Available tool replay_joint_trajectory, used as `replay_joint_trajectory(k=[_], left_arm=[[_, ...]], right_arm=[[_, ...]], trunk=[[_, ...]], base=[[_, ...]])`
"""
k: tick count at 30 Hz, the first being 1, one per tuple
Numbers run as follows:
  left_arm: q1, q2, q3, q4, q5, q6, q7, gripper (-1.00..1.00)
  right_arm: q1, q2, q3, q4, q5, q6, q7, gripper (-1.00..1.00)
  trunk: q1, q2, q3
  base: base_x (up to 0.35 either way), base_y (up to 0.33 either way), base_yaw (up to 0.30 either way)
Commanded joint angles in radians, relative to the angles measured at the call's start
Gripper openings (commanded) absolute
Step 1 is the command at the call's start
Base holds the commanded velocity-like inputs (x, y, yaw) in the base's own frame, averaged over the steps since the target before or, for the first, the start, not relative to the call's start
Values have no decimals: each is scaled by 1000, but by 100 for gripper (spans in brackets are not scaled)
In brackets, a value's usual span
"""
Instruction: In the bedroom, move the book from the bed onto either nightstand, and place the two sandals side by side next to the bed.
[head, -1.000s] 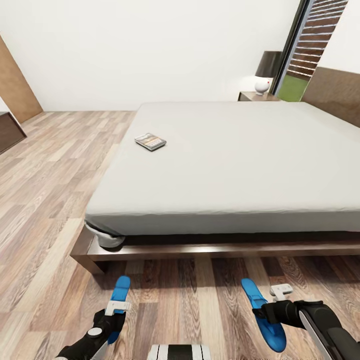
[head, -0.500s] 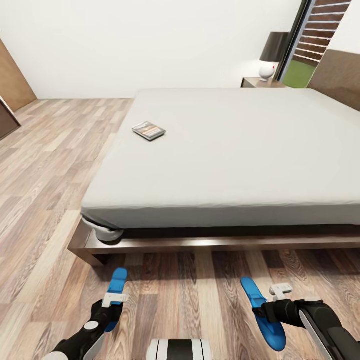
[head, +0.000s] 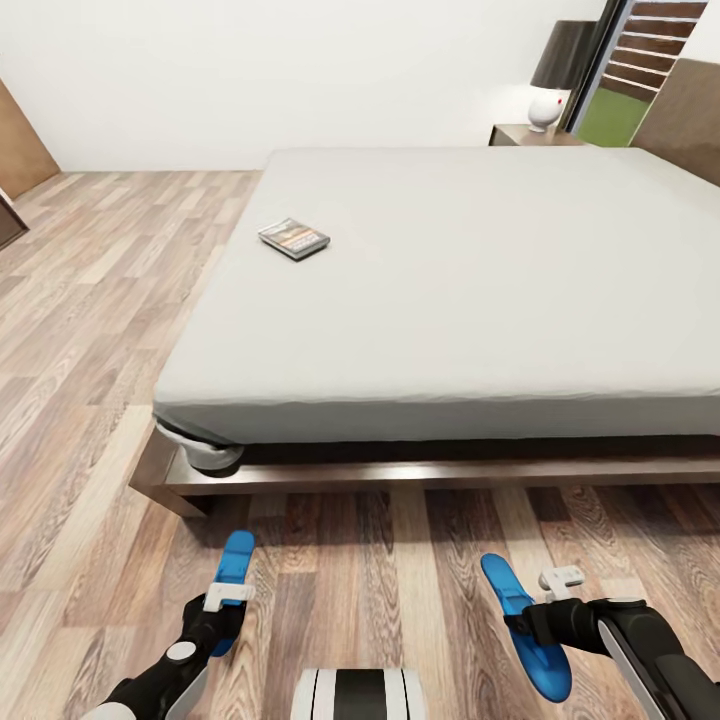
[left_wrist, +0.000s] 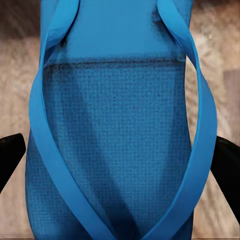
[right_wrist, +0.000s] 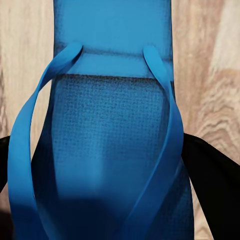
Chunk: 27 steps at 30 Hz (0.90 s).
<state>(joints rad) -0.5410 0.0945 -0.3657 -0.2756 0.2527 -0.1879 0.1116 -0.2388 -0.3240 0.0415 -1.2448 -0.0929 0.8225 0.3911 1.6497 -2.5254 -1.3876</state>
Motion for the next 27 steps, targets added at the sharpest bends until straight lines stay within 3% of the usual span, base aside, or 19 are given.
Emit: replay_joint_trajectory(k=[1,4,11,27], left_arm=[[-1,1,-9,-1,8,-3,5,-100],[-1,1,-9,-5,8,-4,5,-100],[-2,0,-9,-40,7,-3,2,-100],[-2,1,-9,-59,8,-4,4,-100]], right_arm=[[0,0,1,-1,-10,6,-5,-100],[0,0,2,-1,-10,6,-5,-100],[0,0,3,-1,-10,6,-5,-100],[0,0,4,0,-10,7,-5,-100]], trunk=[[0,0,-1],[0,0,-1],[3,-2,-28],[3,-2,-28]], base=[[0,0,0],[0,0,0],[0,0,0],[0,25,0]])
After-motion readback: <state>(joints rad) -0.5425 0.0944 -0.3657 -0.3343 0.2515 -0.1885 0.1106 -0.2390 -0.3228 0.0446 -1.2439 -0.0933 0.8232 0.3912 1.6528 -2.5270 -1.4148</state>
